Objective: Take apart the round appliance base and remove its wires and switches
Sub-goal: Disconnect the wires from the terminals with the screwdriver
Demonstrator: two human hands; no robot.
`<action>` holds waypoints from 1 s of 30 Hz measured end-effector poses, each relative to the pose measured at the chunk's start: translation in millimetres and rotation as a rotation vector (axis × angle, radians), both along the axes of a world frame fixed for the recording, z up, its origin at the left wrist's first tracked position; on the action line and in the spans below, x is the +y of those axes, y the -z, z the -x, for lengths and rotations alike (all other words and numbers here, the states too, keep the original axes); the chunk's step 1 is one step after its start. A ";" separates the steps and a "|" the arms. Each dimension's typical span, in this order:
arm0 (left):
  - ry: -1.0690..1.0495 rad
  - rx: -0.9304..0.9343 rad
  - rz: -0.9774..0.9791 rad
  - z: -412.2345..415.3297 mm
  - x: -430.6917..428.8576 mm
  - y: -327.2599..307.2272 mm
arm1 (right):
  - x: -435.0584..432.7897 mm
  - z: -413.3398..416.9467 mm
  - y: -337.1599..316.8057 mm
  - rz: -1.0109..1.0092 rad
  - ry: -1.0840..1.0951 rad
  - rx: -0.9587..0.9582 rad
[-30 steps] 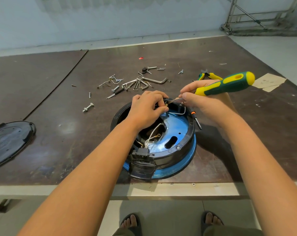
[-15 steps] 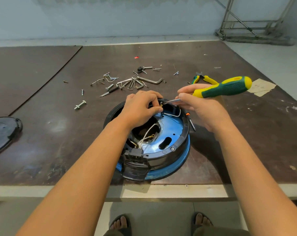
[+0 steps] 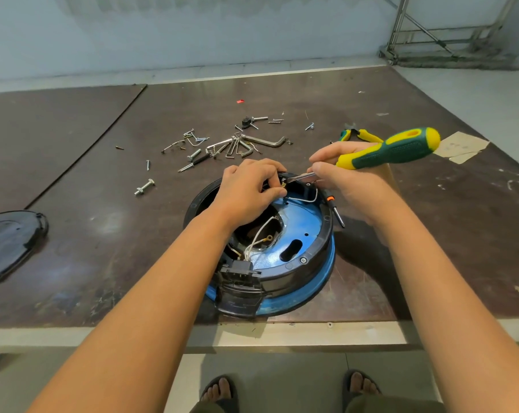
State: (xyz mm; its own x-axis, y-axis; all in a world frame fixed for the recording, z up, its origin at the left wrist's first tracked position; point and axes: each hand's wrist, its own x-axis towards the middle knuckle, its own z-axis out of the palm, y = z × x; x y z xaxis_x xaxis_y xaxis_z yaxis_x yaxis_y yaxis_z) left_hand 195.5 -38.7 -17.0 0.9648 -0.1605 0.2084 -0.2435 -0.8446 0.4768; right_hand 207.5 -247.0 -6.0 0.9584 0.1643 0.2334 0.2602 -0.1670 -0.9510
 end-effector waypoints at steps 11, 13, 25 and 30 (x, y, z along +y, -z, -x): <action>0.004 0.021 0.041 3.6 1.3 -4.5 | 12.0 -2.4 4.2 -0.268 0.055 0.128; 0.005 0.034 0.036 3.2 0.4 -5.1 | 10.9 -2.4 5.7 -0.281 0.058 0.129; -0.019 -0.011 0.167 8.7 -1.1 -6.1 | 3.0 -1.5 8.5 -0.318 0.013 0.061; -0.093 -0.152 0.227 16.4 2.7 -28.2 | 7.2 -1.2 8.1 -0.243 -0.005 0.006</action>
State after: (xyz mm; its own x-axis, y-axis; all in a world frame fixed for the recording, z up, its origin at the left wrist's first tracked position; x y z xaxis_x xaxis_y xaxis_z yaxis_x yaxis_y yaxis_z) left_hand 179.1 -36.0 11.2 0.9280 -0.0060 0.3725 -0.2536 -0.7427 0.6197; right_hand 208.7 -239.8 -14.1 0.9591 0.1091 0.2613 0.2550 0.0682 -0.9645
